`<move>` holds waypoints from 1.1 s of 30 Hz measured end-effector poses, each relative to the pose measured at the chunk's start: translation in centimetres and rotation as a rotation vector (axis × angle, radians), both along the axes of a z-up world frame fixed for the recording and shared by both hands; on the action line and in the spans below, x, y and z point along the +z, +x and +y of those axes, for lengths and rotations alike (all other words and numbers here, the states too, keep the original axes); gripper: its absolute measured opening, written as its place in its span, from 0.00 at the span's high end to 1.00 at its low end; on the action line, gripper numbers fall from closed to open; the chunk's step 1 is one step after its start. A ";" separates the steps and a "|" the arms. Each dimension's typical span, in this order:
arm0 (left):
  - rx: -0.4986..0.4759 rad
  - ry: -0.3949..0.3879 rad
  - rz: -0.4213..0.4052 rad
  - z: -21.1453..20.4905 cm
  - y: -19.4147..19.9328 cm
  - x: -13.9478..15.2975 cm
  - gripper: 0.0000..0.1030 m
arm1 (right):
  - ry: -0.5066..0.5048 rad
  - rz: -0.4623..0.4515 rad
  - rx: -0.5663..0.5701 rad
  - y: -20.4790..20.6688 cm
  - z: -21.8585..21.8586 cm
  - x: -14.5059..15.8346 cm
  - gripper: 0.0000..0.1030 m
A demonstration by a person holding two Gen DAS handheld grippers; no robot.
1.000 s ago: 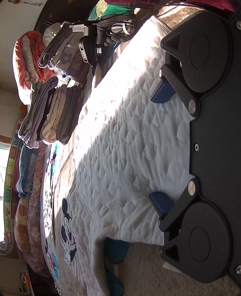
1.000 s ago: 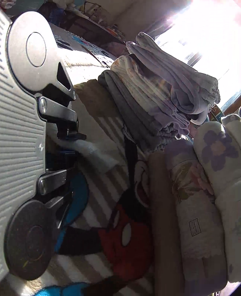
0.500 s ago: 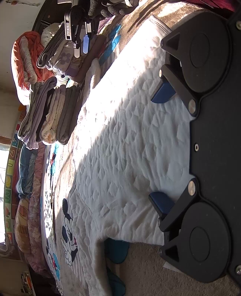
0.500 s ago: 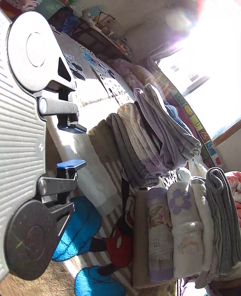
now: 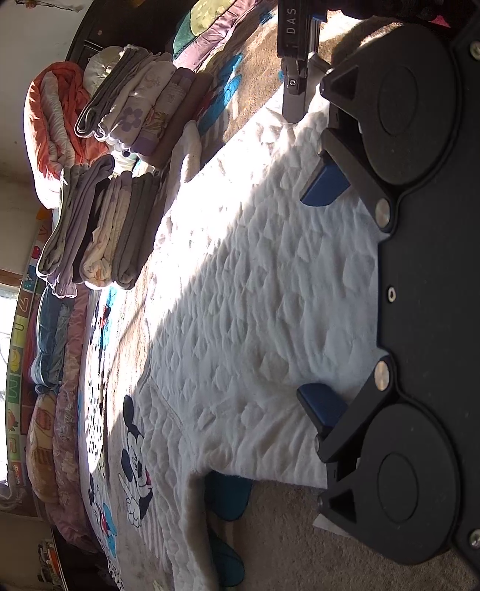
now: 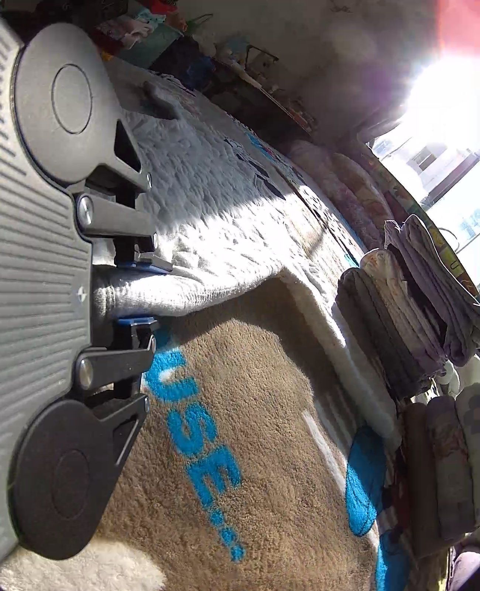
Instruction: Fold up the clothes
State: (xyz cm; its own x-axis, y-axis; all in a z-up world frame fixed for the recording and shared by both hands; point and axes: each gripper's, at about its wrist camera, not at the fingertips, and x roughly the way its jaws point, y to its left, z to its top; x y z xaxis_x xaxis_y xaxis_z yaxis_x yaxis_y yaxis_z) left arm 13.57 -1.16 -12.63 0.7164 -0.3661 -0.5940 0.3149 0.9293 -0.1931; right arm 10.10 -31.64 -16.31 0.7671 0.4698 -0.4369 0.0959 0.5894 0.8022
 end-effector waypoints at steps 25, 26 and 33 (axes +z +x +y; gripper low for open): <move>0.012 -0.034 0.001 0.8 -0.7 0.2 0.00 | 0.312 0.113 -0.073 0.2 -0.2 -2.0 0.88; 0.011 -0.034 0.001 0.9 -0.7 0.3 0.00 | 0.470 0.117 -0.112 -0.4 -0.5 -3.2 0.89; 0.013 -0.045 0.008 1.0 -0.6 0.2 0.00 | 0.751 0.171 -0.235 -2.5 0.6 -6.7 0.92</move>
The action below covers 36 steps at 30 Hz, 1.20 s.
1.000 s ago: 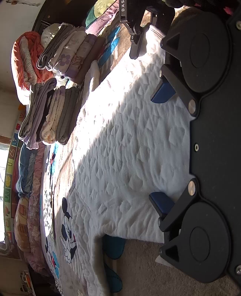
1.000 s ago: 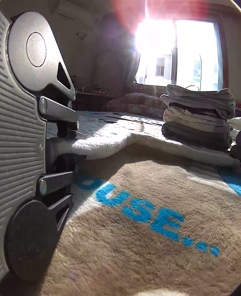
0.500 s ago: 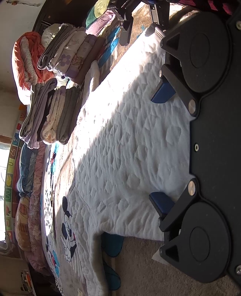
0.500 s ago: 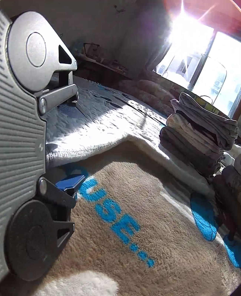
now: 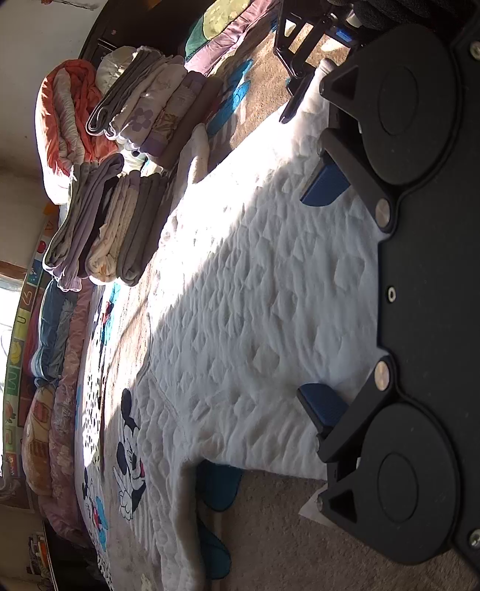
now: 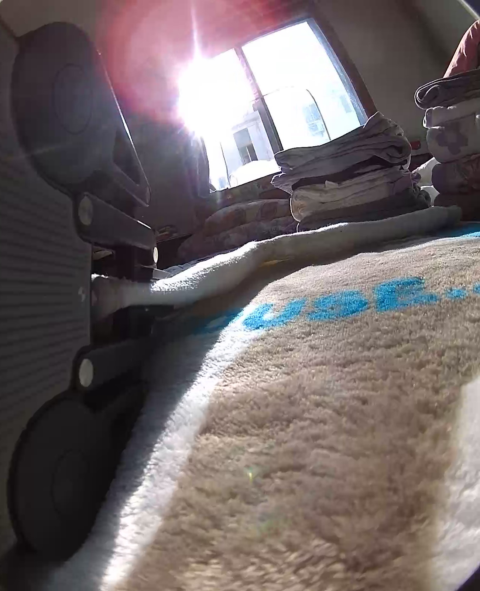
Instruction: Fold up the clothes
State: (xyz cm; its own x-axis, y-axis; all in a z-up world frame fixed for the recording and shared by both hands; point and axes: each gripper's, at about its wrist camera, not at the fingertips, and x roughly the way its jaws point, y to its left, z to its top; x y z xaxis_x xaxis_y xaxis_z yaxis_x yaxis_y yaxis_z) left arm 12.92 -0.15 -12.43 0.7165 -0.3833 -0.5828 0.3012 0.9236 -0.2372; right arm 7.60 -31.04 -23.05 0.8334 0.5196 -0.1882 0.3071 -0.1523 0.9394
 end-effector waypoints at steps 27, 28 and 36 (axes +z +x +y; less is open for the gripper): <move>-0.030 0.031 -0.005 -0.2 -0.7 -0.3 0.00 | -1.343 -0.443 0.481 12.0 5.5 14.0 0.77; -0.034 0.034 -0.005 -0.2 -0.7 -0.3 0.00 | -1.302 -0.408 0.482 12.8 4.9 13.1 0.77; -0.059 0.066 -0.007 -0.5 -0.3 -0.6 0.00 | -0.852 -0.298 0.380 12.4 -1.7 6.4 1.00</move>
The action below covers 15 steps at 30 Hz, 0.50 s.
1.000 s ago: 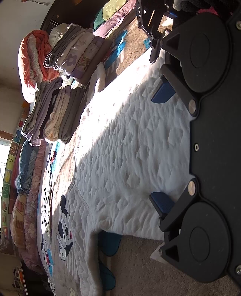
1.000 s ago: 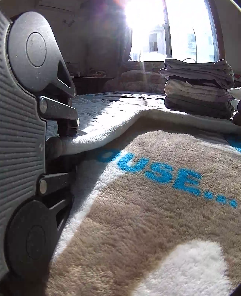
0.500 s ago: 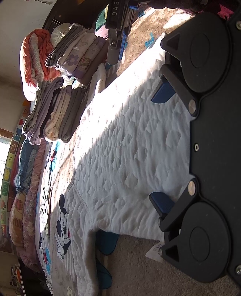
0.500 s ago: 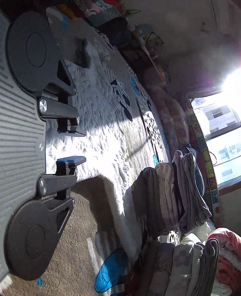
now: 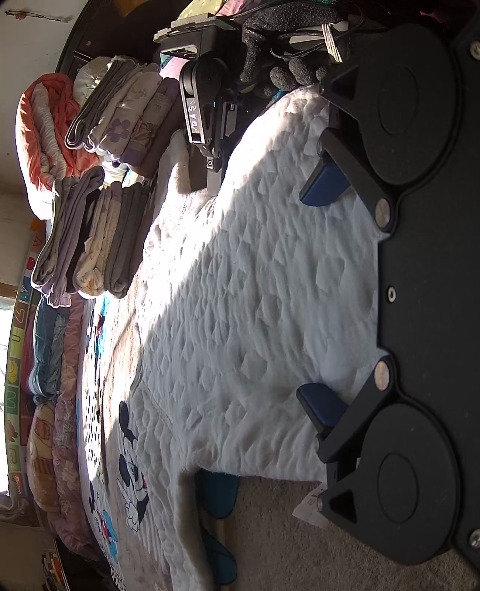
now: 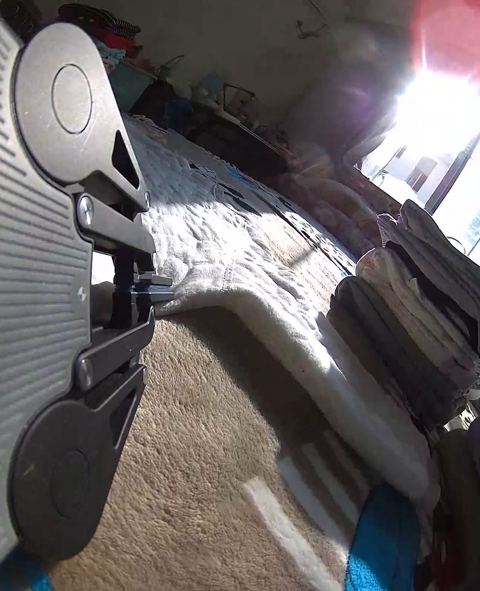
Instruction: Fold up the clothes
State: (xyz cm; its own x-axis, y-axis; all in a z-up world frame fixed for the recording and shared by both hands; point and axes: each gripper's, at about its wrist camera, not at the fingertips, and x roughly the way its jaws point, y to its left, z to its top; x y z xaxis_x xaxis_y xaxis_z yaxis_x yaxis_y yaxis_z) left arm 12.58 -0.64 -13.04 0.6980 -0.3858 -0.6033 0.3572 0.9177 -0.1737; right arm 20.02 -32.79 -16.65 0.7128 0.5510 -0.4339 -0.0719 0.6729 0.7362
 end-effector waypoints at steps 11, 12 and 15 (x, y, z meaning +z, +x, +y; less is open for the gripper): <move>-0.018 0.014 -0.005 -0.1 0.2 -0.1 0.00 | -0.007 -0.083 -0.015 3.5 -0.8 3.8 0.82; -0.019 0.014 -0.006 -0.1 0.2 -0.1 0.00 | -0.007 -0.058 -0.026 4.2 -0.8 2.9 0.80; -0.023 0.012 -0.007 -0.1 0.3 -0.2 0.00 | -0.020 0.009 -0.037 4.6 -1.3 -0.7 0.93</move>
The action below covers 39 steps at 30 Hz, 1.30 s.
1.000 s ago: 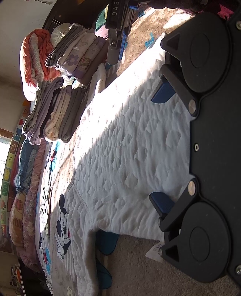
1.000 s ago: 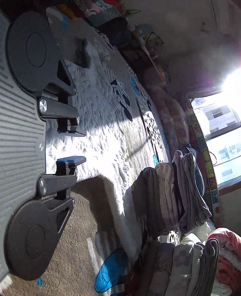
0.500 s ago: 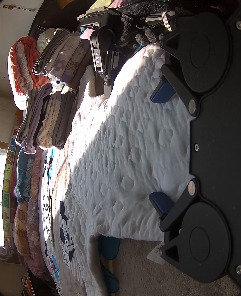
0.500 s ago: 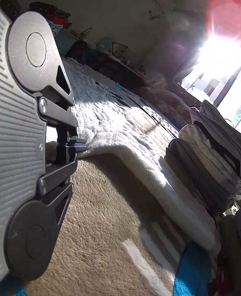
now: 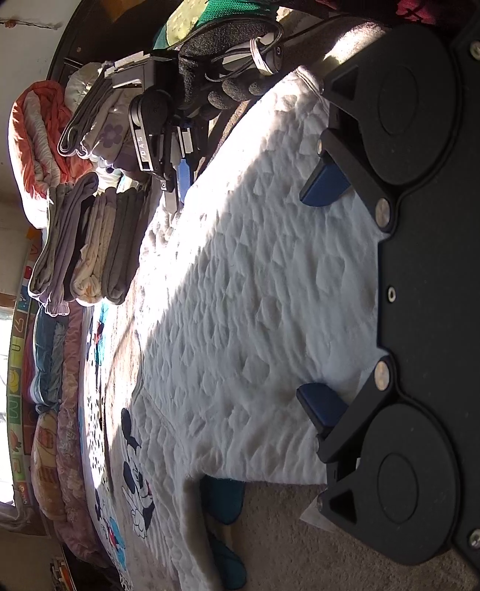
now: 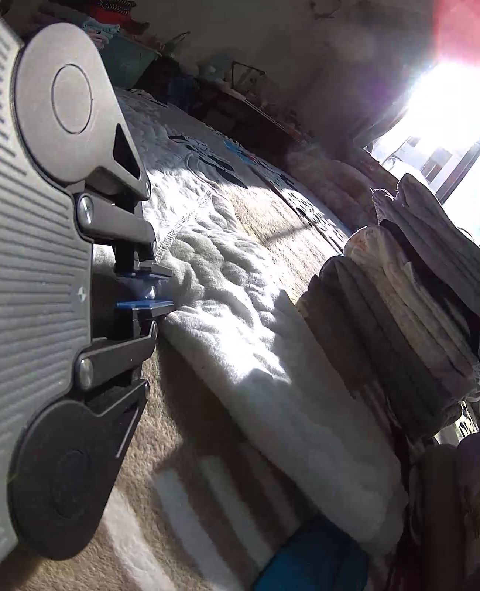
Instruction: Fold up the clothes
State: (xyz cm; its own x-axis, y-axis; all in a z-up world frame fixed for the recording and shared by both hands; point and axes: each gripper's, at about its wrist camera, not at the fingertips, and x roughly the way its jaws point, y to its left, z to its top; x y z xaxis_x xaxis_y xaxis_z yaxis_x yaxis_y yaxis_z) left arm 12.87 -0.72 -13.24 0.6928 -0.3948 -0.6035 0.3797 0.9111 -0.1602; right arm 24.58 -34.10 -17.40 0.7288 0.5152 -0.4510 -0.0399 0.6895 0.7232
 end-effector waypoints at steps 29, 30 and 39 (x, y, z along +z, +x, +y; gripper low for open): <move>-0.003 -0.048 -0.025 0.6 -0.9 0.9 0.00 | -0.150 -0.204 -0.034 -8.7 0.1 6.6 0.73; -0.004 -0.058 -0.033 0.7 -1.2 1.1 0.00 | -0.135 -0.230 -0.016 -9.8 0.6 6.9 0.73; 0.012 -0.074 -0.148 1.3 -5.3 2.7 0.02 | -0.095 -0.088 0.025 -15.0 3.4 1.1 0.76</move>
